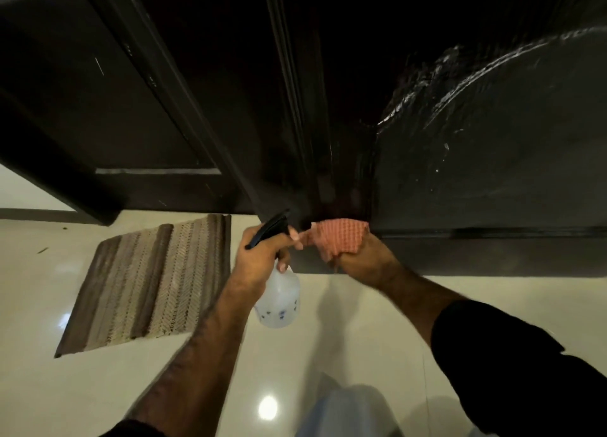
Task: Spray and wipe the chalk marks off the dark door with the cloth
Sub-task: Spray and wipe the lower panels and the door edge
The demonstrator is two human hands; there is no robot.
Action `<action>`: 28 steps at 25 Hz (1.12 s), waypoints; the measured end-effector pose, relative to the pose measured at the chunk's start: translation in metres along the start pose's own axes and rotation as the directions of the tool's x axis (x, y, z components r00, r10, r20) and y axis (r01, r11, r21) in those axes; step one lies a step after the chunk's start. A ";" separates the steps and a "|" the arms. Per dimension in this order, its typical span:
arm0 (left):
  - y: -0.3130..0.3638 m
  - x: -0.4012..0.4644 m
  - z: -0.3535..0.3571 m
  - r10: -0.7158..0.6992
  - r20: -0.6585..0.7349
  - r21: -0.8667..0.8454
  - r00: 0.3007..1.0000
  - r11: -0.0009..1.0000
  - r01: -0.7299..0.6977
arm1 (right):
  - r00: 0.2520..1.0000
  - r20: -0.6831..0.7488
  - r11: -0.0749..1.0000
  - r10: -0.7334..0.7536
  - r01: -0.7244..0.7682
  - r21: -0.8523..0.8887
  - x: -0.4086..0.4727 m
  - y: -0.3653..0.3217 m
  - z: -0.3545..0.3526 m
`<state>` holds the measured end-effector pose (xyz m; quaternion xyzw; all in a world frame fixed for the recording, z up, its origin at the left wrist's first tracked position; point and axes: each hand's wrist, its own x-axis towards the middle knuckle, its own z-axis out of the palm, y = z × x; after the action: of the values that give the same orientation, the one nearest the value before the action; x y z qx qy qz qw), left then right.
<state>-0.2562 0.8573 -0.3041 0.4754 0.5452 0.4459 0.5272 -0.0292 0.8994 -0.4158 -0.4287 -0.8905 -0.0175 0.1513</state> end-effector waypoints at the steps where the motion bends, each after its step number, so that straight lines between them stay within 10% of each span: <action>1: -0.005 0.000 0.003 -0.023 0.005 0.005 1.000 1.000 0.023 | 0.994 -0.086 0.994 -0.074 0.067 -0.081 0.006 -0.008 0.001; 12: -0.045 0.009 0.052 -0.059 0.065 0.004 0.996 0.998 0.059 | 0.967 -0.172 0.980 0.186 -0.196 -0.040 -0.159 0.089 0.026; 16: -0.046 -0.004 0.072 -0.086 0.116 0.014 0.990 0.996 0.085 | 0.798 -0.311 0.855 0.516 -0.499 0.138 -0.162 0.092 -0.013; 19: -0.049 -0.013 0.085 -0.084 0.170 0.020 0.982 0.996 0.082 | 0.407 -0.178 0.365 0.896 -0.445 0.818 -0.157 0.067 -0.020; 22: -0.060 -0.030 0.105 -0.116 0.283 0.089 0.952 0.992 0.094 | 0.401 0.291 -0.306 0.869 -0.026 0.952 -0.166 0.021 -0.024; 28: -0.093 -0.063 0.158 -0.211 0.344 0.273 0.915 0.955 0.117 | 0.395 0.541 -0.603 0.742 0.042 0.796 -0.206 -0.021 -0.023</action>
<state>-0.1030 0.7787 -0.3940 0.5647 0.5256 0.2312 0.5928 0.0817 0.7261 -0.4505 -0.4677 -0.0880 0.6260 0.6178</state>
